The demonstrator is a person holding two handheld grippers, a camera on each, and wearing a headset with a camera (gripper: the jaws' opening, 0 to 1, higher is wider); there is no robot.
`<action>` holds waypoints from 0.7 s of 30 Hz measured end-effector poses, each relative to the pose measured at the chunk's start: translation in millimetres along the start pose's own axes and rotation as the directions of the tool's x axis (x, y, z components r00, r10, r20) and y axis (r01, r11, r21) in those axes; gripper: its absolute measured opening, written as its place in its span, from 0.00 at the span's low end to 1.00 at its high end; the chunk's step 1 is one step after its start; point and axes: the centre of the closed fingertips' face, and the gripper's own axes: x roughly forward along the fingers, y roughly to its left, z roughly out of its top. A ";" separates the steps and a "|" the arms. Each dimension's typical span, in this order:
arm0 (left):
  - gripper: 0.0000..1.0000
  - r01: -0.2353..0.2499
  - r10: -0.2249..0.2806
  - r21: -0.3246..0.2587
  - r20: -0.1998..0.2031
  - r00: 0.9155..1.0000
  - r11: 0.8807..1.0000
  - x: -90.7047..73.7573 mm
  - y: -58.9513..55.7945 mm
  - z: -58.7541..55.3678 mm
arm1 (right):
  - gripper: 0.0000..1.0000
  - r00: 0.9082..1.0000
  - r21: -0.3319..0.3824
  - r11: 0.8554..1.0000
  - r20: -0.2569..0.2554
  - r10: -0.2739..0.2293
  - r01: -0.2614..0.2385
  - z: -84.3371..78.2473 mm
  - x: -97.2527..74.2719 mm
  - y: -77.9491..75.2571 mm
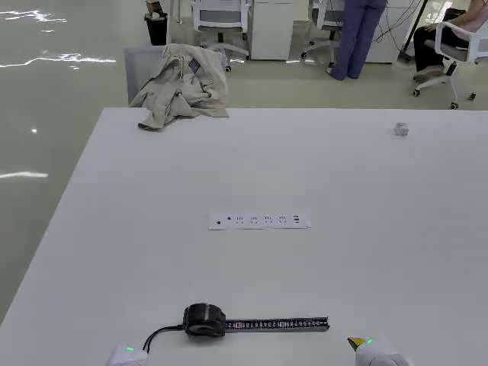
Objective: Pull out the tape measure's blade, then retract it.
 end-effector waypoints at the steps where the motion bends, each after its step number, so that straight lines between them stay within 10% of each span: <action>1: 1.00 0.000 0.000 -0.011 0.000 1.000 1.000 -1.4 -0.2 -0.5 | 0.77 1.000 -0.001 1.000 0.001 0.000 0.000 -0.1 -0.6 1.0; 21: 0.98 -0.040 0.039 -0.034 -0.021 0.999 0.999 -30.0 -14.6 -3.9 | 0.83 0.999 0.065 0.997 0.002 -0.032 0.031 -3.6 -30.1 13.4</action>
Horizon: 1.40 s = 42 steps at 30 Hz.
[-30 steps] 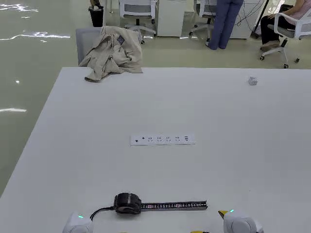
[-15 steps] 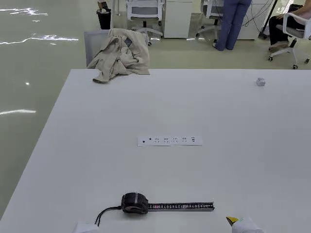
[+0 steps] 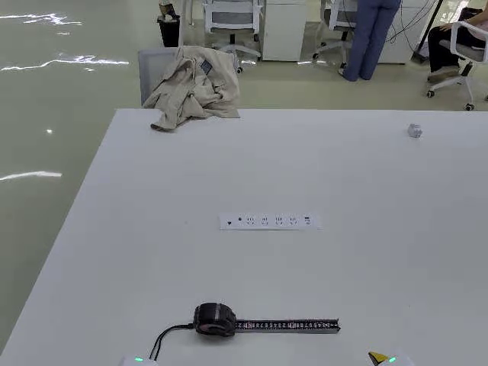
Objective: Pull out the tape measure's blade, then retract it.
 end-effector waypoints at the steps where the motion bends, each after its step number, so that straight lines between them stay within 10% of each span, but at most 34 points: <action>1: 0.98 -0.001 0.001 -0.002 -0.001 1.000 1.000 -1.8 -1.6 -0.6 | 0.84 1.000 0.022 1.000 0.005 0.006 -0.006 -1.2 -1.6 1.3; 42: 0.96 -0.065 0.064 -0.022 -0.020 0.998 0.998 -50.5 -16.8 -23.4 | 0.87 1.000 0.039 0.999 -0.017 -0.006 0.006 -17.4 -50.6 35.4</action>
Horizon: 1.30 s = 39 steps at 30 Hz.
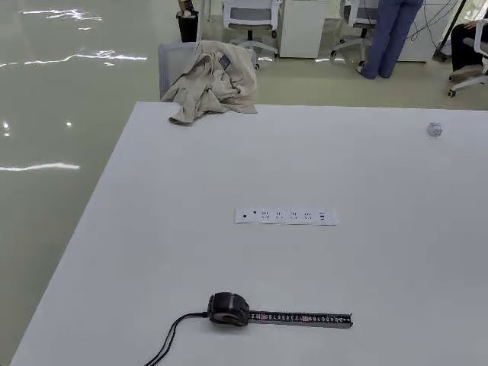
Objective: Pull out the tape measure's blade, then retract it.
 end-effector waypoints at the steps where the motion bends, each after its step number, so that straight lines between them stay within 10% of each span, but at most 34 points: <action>1: 0.96 0.003 -0.003 -0.001 0.001 1.000 1.000 -0.3 -0.6 -0.3 | 0.87 1.000 0.000 1.000 0.000 0.000 0.000 -0.6 -0.1 0.5; 39: 0.93 -0.018 0.018 -0.009 0.043 0.999 1.000 40.3 -26.0 28.1 | 0.80 0.999 -0.072 0.997 -0.017 0.027 -0.028 -3.3 30.7 -11.7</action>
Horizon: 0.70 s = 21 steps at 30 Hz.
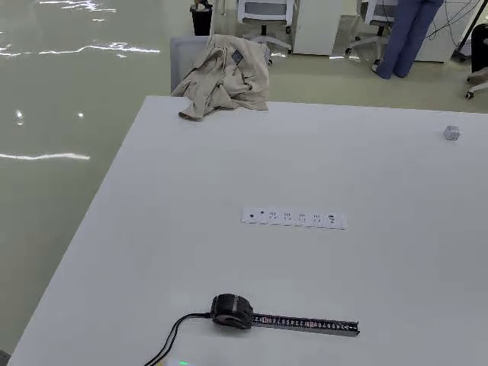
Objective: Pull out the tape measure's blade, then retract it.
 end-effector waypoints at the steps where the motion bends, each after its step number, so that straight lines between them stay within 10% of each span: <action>1: 0.93 -0.001 0.001 -0.001 -0.001 1.000 1.000 1.3 -0.4 0.3 | 0.80 1.000 -0.002 1.000 -0.002 0.000 0.000 0.4 0.6 -0.3; 21: 0.91 -0.020 0.020 -0.025 -0.008 1.000 0.999 36.8 -6.1 6.2 | 0.77 0.998 -0.097 0.995 -0.049 0.030 -0.035 -1.0 29.5 -15.2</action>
